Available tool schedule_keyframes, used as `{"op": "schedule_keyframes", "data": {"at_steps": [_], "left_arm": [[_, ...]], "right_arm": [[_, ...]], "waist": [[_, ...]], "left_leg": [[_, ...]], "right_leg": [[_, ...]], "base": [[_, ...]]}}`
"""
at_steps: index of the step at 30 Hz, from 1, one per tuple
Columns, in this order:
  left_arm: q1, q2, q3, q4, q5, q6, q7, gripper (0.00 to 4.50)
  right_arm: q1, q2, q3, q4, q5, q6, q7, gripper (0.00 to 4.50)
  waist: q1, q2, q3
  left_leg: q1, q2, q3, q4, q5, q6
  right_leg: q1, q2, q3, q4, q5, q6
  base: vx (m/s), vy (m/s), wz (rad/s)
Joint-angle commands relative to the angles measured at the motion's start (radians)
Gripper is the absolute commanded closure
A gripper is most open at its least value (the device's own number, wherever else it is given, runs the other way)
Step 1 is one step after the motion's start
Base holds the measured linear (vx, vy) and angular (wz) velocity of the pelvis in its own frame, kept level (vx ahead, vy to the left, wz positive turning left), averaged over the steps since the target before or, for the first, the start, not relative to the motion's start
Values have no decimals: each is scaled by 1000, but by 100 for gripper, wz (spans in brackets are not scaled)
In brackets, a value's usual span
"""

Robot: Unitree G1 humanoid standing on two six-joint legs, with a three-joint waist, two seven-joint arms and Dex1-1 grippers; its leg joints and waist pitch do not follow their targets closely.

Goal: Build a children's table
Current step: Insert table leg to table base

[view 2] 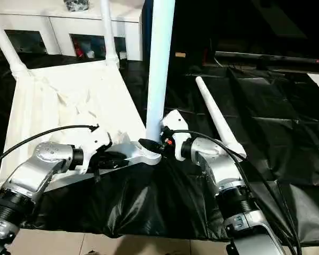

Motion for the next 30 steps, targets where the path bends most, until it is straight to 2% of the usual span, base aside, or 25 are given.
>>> {"op": "schedule_keyframes", "data": {"at_steps": [1,2,6,12,13,14,16,17,18,24,27,30], "left_arm": [[5,4,-35,19,24,10,-14,416],[2,2,-36,25,27,7,-14,424],[-3,4,-46,34,32,-6,-24,448],[4,11,-66,33,29,-89,-86,450],[8,14,-68,33,28,-110,-103,450],[10,19,-72,31,27,-126,-120,450],[13,32,-80,26,24,-149,-153,450],[12,37,-83,26,23,-154,-164,450],[12,43,-85,27,21,-166,-178,450],[1,83,-93,47,21,-210,-257,450],[-7,85,-84,61,22,-216,-262,450],[-19,74,-65,77,21,-206,-232,450]], "right_arm": [[-4,-11,18,34,-17,21,8,256],[-4,-12,20,35,-17,21,11,256],[-5,-14,24,37,-17,23,21,256],[5,-24,26,40,15,22,100,256],[9,-30,31,41,19,12,121,256],[14,-37,39,43,20,1,147,256],[25,-54,59,49,16,-26,195,256],[29,-60,66,53,10,-37,209,256],[32,-63,72,54,8,-45,223,256],[61,-93,118,39,-7,-96,318,257],[63,-93,123,49,-11,-114,328,257],[53,-74,109,82,-17,-126,298,257]], "waist": [[4,9,-66],[3,3,-65],[4,6,-65],[11,5,-67],[10,-10,-67],[14,-4,-68],[17,-1,-67],[16,-7,-67],[19,-4,-67],[29,-3,-67],[36,-4,-67],[35,-5,-67]], "left_leg": [[3,21,-6,-64,-256,5],[3,21,-4,-63,-257,7],[5,21,-5,-63,-265,6],[5,21,-4,-61,-248,13],[3,21,-2,-61,-244,17],[3,22,-3,-61,-232,19],[5,23,-3,-61,-241,22],[6,24,-1,-61,-243,23],[5,25,-3,-63,-241,23],[10,27,-3,-65,-272,14],[11,27,-3,-66,-281,7],[13,27,-5,-68,-302,-2]], "right_leg": [[48,-71,50,-84,-303,-177],[47,-71,51,-85,-303,-177],[46,-72,51,-86,-320,-176],[48,-72,51,-84,-297,-176],[48,-71,51,-84,-296,-175],[48,-73,52,-81,-291,-176],[46,-75,52,-84,-298,-174],[45,-74,52,-84,-298,-174],[45,-74,52,-81,-294,-177],[43,-76,52,-84,-326,-169],[42,-75,52,-85,-330,-167],[41,-74,51,-85,-333,-168]], "base": [[0,0,0],[0,0,0],[0,0,0],[0,0,0],[0,0,0],[0,0,0],[0,0,0],[0,0,0],[0,0,0],[0,0,0],[0,0,0],[0,0,0]]}}
